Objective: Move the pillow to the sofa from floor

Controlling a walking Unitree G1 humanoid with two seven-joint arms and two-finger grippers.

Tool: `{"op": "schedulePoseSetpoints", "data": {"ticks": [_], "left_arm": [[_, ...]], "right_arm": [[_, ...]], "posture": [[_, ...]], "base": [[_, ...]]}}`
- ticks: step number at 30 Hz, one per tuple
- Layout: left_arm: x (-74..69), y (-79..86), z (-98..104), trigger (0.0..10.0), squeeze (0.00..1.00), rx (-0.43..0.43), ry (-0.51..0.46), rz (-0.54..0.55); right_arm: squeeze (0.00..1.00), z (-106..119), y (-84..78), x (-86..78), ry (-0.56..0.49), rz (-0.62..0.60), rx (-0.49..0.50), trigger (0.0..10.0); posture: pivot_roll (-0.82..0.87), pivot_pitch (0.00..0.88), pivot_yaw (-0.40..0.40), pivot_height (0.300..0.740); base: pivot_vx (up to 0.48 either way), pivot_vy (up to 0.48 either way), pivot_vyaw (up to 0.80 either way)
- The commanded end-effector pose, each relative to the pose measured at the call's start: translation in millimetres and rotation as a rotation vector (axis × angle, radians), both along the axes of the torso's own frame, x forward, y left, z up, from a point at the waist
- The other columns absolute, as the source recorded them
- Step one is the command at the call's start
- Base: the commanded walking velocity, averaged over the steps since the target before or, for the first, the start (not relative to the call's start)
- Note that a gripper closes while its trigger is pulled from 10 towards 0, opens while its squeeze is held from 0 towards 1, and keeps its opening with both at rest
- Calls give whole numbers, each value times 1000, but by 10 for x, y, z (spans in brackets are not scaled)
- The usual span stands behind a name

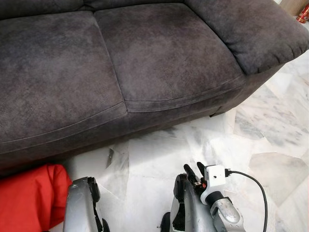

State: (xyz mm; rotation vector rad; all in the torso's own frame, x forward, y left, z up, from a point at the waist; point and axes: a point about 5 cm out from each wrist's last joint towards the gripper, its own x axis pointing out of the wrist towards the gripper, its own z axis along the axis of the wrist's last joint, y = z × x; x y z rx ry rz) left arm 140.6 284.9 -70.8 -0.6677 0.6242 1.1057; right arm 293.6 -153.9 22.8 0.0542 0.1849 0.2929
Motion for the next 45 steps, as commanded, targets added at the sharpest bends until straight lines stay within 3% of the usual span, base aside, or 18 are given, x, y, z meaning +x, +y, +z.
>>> {"op": "schedulePoseSetpoints", "data": {"ticks": [1,29,34,36,37,38,40,41,44,45], "left_arm": [[-96,-179,-111,0,0,-49,51,10],[-18,-109,-49,0,0,1,43,2],[36,-98,-3,0,0,50,21,-22],[64,-87,26,0,0,83,14,-43],[125,-59,97,0,0,158,2,-76],[125,-59,97,0,0,158,2,-76],[250,-29,254,0,0,301,-33,-159],[250,-29,254,0,0,301,-33,-159],[500,-84,620,0,0,572,-141,-351],[500,-84,620,0,0,572,-141,-351]], "right_arm": [[0,-175,-43,-148,84,-9,-2,10000],[0,-174,-11,-129,93,-12,0,10000],[0,-180,6,-131,96,-12,4,10000],[0,-184,12,-134,98,-12,4,10000],[0,-192,25,-139,101,-11,5,10000],[0,-192,25,-139,101,-11,5,10000],[0,-198,35,-142,104,-12,7,10000],[0,-198,35,-142,104,-12,7,10000],[0,-205,57,-144,108,-11,12,10000],[0,-205,57,-144,108,-11,12,10000]], "posture": [[46,385,-160,444],[62,378,-150,444],[71,375,-146,444],[73,374,-145,444],[80,373,-141,444],[80,373,-141,444],[95,369,-135,444],[95,369,-135,444],[116,360,-122,444],[116,360,-122,444]], "base": [[0,0,0],[0,0,0],[0,0,0],[0,0,0],[0,0,0],[0,0,0],[0,0,0],[0,0,0],[0,0,0],[0,0,0]]}}
